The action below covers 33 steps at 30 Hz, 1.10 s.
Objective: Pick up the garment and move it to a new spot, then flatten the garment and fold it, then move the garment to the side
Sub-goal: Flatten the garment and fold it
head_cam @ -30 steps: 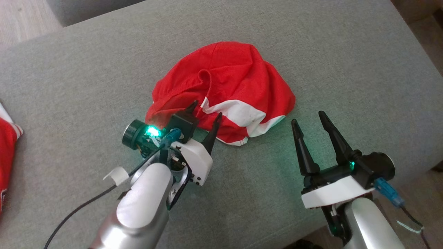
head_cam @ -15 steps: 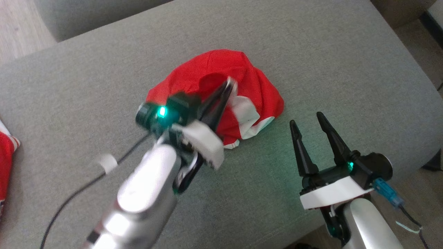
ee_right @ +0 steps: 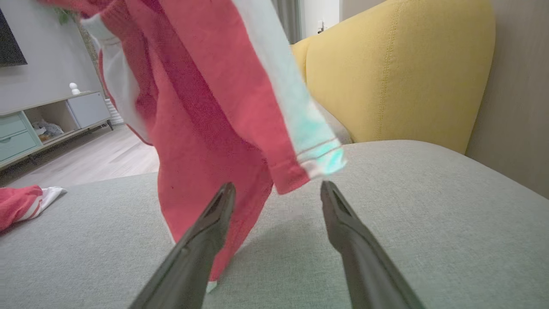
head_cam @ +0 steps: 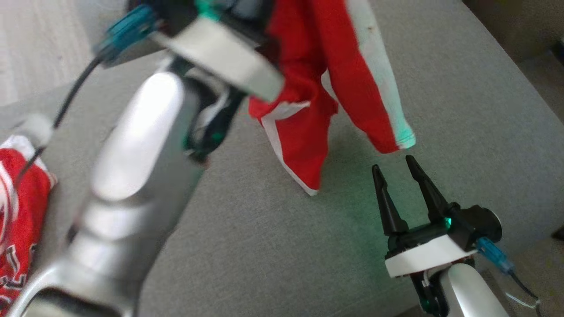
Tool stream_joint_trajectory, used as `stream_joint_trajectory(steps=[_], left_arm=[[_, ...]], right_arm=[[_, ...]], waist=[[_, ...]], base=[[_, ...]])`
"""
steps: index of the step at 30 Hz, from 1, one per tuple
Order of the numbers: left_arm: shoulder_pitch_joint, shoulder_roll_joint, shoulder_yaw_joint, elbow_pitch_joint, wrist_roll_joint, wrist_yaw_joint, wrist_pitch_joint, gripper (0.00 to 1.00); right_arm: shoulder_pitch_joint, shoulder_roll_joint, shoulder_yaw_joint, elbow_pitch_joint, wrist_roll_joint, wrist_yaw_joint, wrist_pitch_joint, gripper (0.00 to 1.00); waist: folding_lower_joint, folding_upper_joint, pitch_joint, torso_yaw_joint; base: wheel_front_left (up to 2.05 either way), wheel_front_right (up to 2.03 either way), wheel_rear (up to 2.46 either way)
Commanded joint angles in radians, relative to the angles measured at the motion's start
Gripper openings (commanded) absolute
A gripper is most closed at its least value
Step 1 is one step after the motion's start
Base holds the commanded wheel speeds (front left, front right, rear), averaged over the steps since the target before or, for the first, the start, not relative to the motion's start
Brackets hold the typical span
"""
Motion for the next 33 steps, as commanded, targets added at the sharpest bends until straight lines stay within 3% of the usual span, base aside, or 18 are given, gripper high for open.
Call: stream_joint_trajectory(steps=[1, 7, 11, 20, 33], left_arm=[[0.029, 0.059, 0.047, -0.039, -0.008, 0.009, 0.011, 0.0], [0.355, 0.23, 0.11, -0.105, -0.048, 0.051, 0.023, 0.0], [0.513, 0.289, 0.151, -0.122, -0.07, 0.063, -0.022, 0.0], [0.569, 0.299, 0.173, -0.128, -0.088, 0.059, -0.08, 0.0], [0.547, 0.301, 0.163, -0.12, -0.085, 0.055, -0.081, 0.0]], right_arm=[[-0.013, -0.002, 0.018, -0.029, -0.004, 0.007, 0.0, 1.0], [0.011, -0.002, 0.006, -0.003, -0.004, 0.007, 0.0, 1.0], [0.009, -0.002, -0.004, 0.04, 0.001, 0.007, 0.0, 1.0], [-0.049, -0.002, 0.006, 0.145, 0.007, 0.007, 0.0, 1.0], [-0.182, -0.002, 0.096, 0.307, 0.199, 0.007, 0.0, 1.0]], waist=[[0.0001, 0.0, -0.014, 0.018], [0.0001, 0.0, -0.009, 0.081], [0.0001, 0.0, 0.009, 0.127], [0.0001, 0.0, 0.037, 0.2], [0.0001, 0.0, 0.055, 0.222]], base=[[0.0, 0.0, 0.0], [0.0, 0.0, 0.0], [0.0, 0.0, 0.0], [0.0, 0.0, 0.0], [0.0, 0.0, 0.0]])
